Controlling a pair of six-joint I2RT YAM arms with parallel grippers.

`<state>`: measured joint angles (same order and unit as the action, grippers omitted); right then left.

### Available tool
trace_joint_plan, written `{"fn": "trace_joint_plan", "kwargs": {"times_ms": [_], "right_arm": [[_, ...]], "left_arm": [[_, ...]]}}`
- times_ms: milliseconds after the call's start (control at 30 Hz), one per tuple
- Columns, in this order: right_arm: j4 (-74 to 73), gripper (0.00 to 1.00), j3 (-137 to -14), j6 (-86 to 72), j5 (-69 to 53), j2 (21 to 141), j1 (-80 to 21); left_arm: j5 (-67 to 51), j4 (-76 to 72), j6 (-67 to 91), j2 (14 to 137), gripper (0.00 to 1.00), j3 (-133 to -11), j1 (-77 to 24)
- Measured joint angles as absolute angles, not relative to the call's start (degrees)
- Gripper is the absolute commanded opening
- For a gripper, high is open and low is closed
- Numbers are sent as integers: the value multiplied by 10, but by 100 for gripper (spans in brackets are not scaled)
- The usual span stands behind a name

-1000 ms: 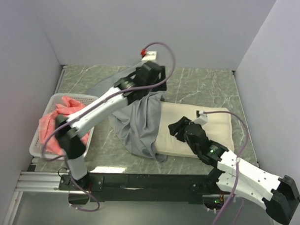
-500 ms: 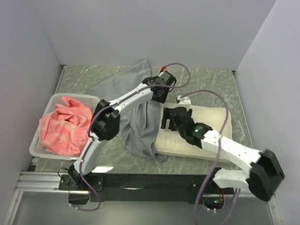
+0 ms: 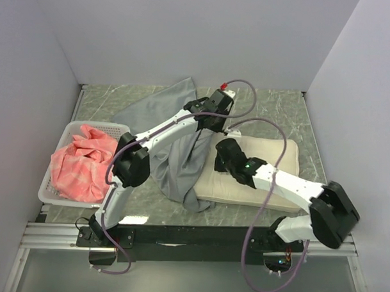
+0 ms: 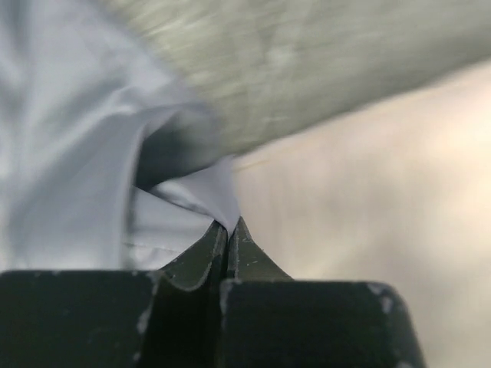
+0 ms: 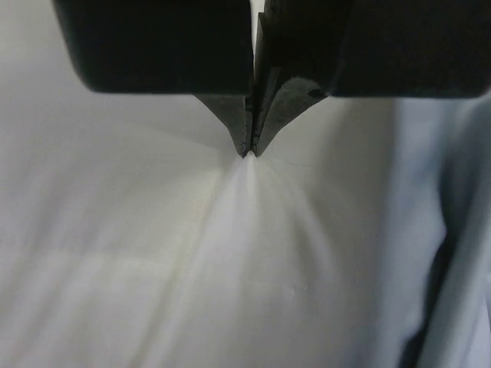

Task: Put the pillow into the pillowcase

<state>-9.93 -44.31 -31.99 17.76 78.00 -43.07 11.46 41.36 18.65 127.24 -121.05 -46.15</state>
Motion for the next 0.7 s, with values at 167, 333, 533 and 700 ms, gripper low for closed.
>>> {"fn": "trace_joint_plan", "kwargs": {"times_ms": [167, 333, 533, 700], "right_arm": [[-118, 0, -413, -362, 136, 654, -437], [-100, 0, -402, -396, 152, 592, -440], [-39, 0, -358, -440, 138, 603, -371], [-32, 0, -317, -467, 117, 631, -267]], "left_arm": [[-7, 359, 192, 1211, 1, -1207, -491], [-81, 277, 223, 1185, 3, -1201, -510], [-107, 253, 296, 1199, 45, -1187, -511], [-105, 259, 336, 1197, 83, -1186, -525]]}}
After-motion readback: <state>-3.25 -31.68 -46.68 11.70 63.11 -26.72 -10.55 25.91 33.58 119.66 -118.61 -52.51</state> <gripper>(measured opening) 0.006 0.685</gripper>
